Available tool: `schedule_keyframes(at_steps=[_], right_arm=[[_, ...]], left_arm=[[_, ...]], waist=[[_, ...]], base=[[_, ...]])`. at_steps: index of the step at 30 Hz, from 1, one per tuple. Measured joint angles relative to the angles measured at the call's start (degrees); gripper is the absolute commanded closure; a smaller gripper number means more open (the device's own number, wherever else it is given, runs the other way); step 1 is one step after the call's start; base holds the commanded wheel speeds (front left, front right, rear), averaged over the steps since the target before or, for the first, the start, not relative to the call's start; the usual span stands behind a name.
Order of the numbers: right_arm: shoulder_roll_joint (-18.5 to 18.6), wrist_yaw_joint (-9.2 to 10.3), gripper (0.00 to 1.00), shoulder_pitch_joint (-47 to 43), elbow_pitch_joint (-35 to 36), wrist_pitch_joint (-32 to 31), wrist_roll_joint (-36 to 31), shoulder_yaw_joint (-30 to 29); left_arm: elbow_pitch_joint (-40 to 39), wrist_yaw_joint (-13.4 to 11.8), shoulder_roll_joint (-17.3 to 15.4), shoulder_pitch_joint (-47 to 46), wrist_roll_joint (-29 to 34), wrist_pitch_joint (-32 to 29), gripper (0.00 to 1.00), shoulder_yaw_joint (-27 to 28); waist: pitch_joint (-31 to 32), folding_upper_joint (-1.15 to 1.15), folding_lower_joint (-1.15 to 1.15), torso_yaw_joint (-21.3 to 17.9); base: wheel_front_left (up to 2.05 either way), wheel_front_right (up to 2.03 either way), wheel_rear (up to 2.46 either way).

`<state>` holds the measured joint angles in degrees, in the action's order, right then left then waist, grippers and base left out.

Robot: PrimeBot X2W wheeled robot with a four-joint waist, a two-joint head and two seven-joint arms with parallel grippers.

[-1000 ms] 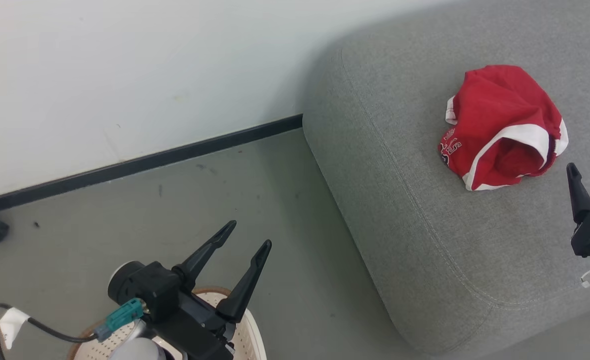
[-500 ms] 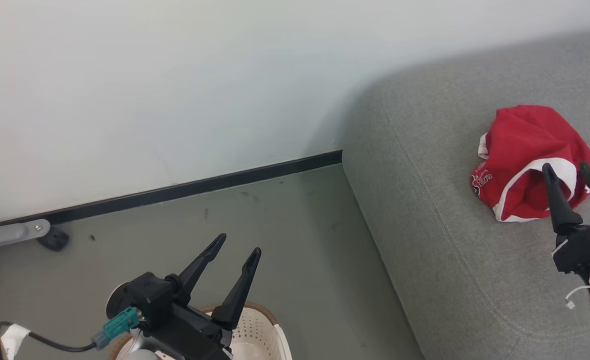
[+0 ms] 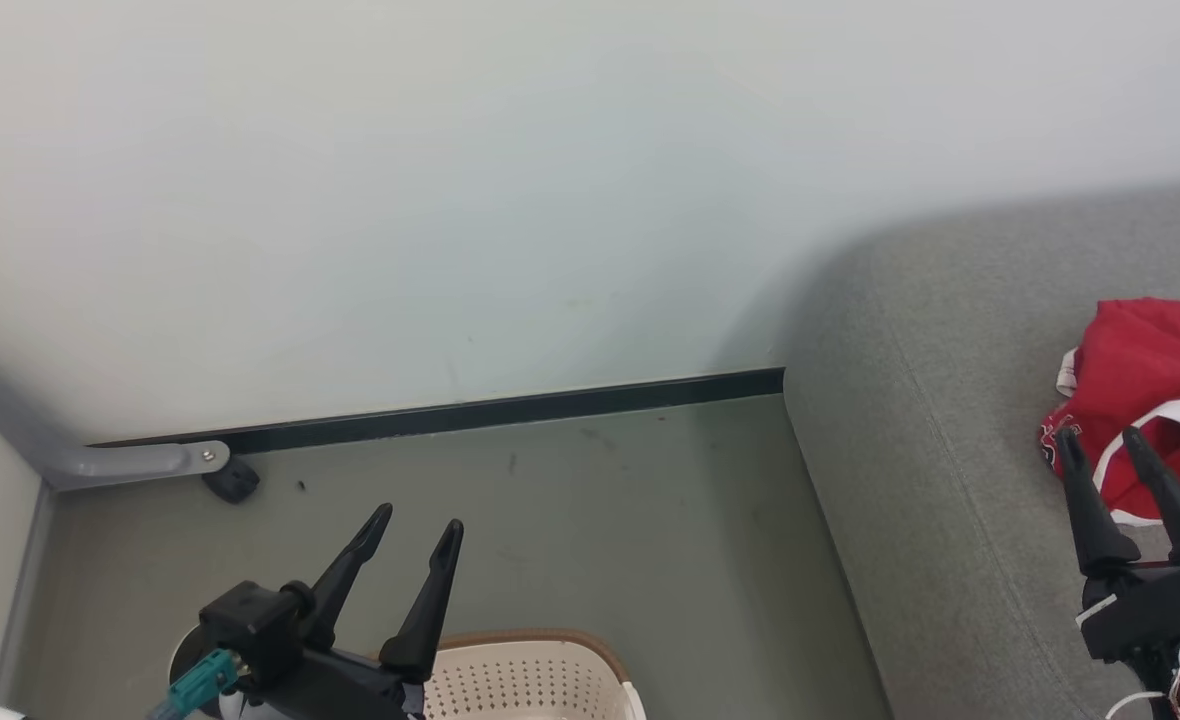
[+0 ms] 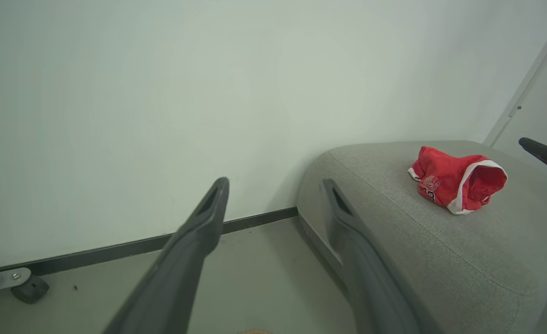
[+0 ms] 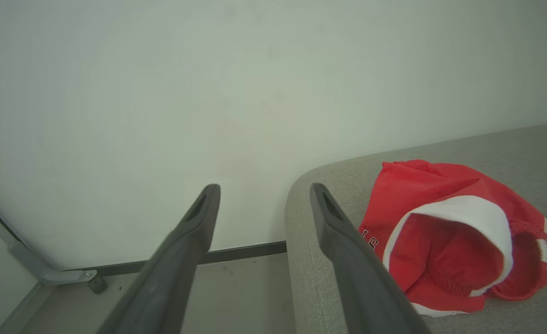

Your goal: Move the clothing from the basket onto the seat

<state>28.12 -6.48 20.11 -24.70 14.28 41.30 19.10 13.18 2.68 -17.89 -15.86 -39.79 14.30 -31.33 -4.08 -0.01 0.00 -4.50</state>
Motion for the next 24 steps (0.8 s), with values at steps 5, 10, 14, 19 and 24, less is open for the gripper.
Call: schedule_keyframes(at_steps=[5, 10, 14, 19, 24], right_arm=[[-1.3, 0.99, 0.0, -4.0, 5.5, 0.0, 0.1, -1.0], [-2.7, 1.91, 0.0, -6.9, 9.2, 0.0, -0.5, -1.8], [-4.4, 2.01, 0.0, -9.3, 11.3, 0.0, -0.2, -2.8], [-5.6, 3.33, 0.0, -11.6, 12.7, 0.0, -0.7, -4.0], [-6.7, 4.17, 0.0, -13.7, 13.4, 0.0, -1.5, -5.4]], left_arm=[[0.3, -1.2, -0.2, 2.2, 0.0, 0.0, 0.0, 1.6], [-0.3, -3.0, -0.6, 4.3, 0.0, 0.0, 0.0, 4.4], [-1.0, -3.9, -0.7, 5.7, 0.0, 0.0, 0.0, 5.6], [-1.7, -4.7, -0.5, 6.5, 0.1, 0.0, 0.0, 7.4], [-2.0, -5.8, 0.1, 8.5, 1.0, 0.0, 0.0, 8.8]], waist=[[1.4, 0.0, 0.0, 2.4], [2.5, 0.0, 0.0, 3.9], [2.8, 0.0, 0.0, 4.5], [2.8, 0.01, 0.0, 4.9], [3.2, 0.0, 0.0, 4.9]], base=[[0.0, 0.0, 0.0], [0.0, 0.0, 0.0], [0.0, 0.0, 0.0], [0.0, 0.0, 0.0], [0.0, 0.0, 0.0]])
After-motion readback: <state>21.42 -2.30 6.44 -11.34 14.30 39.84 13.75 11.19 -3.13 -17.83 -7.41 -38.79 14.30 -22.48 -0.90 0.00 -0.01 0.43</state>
